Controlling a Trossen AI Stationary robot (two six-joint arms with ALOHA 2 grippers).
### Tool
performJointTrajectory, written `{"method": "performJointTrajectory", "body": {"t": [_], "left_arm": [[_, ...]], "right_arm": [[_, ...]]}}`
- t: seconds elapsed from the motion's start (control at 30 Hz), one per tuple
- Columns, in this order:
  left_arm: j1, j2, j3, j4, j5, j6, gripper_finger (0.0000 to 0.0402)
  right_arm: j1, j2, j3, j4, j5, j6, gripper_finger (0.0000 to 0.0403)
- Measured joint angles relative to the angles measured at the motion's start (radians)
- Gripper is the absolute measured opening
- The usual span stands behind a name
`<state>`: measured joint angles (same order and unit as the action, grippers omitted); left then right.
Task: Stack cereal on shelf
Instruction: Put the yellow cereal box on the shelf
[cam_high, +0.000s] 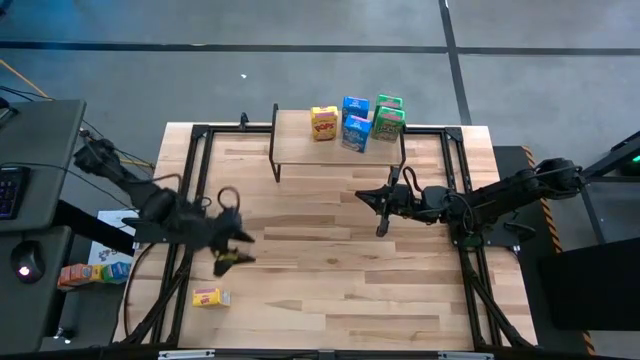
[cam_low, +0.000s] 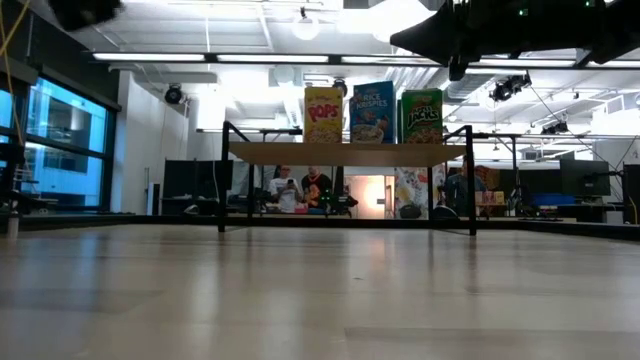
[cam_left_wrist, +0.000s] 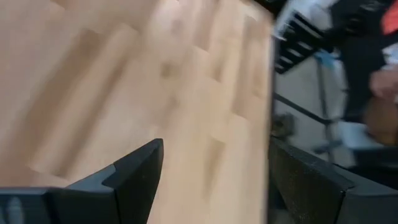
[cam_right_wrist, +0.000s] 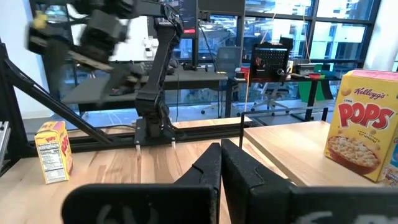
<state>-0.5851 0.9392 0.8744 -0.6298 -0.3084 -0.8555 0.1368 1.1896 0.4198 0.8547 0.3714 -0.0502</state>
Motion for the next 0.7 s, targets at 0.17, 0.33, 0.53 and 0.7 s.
{"method": "performJointTrajectory", "body": {"t": [0.17,0.33,0.53,0.7], "left_arm": [[-0.193,0.057,0.031,0.004,-0.095,-0.14,0.0282],[-0.358,0.125,0.042,-0.004,-0.149,-0.174,0.0282],[-0.447,0.209,0.043,-0.105,-0.103,-0.278,0.0282],[-0.483,0.261,0.043,-0.247,-0.061,-0.408,0.0282]], "right_arm": [[0.0,0.0,0.0,0.0,-0.001,0.008,0.0],[0.0,0.0,0.0,-0.001,-0.001,0.009,0.0],[0.0,0.0,0.0,-0.01,-0.001,0.054,0.0],[0.001,0.0,0.0,-0.043,-0.005,0.081,0.0]]}}
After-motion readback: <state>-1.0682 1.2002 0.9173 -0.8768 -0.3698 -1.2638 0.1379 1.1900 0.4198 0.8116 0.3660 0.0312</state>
